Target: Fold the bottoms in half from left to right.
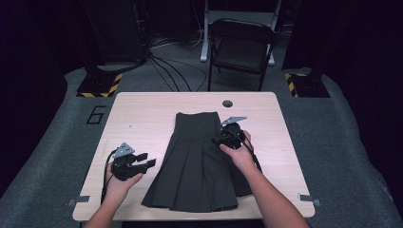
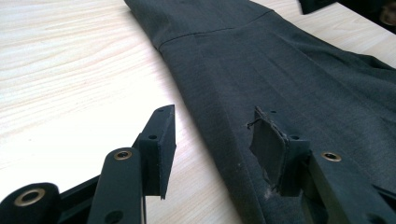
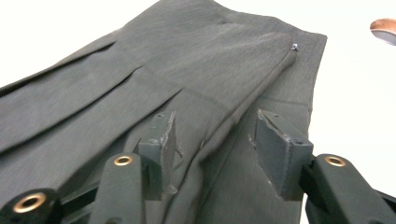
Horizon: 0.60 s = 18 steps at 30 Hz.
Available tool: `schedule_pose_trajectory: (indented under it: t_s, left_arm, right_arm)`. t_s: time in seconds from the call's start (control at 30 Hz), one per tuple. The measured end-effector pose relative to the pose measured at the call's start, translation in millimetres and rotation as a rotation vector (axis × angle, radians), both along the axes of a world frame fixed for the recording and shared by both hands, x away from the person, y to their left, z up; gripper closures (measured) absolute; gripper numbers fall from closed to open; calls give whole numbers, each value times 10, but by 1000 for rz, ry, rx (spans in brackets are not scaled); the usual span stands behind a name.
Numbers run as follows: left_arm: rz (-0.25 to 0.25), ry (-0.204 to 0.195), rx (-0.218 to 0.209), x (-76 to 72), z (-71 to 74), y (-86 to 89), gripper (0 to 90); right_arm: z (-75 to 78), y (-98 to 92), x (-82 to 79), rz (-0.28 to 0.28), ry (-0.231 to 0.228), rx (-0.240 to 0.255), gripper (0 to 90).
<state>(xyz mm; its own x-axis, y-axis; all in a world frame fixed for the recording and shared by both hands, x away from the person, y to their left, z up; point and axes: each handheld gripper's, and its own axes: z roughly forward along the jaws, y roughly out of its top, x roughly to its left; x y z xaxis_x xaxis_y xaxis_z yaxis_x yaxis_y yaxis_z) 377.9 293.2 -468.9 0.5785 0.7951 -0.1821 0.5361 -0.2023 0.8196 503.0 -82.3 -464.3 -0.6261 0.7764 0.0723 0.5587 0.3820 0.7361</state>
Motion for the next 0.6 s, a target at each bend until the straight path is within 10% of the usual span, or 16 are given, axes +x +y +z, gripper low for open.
schedule_pose_trajectory:
  t_s: [0.33,0.6]
  left_arm:
    - [14,1,19,-47,-16,50,496]
    - [15,-2,33,-64,-22,56,497]
  right_arm:
    - [-292,188,241,-29,82,-64,468]
    - [-286,273,192,41,46,-103,770]
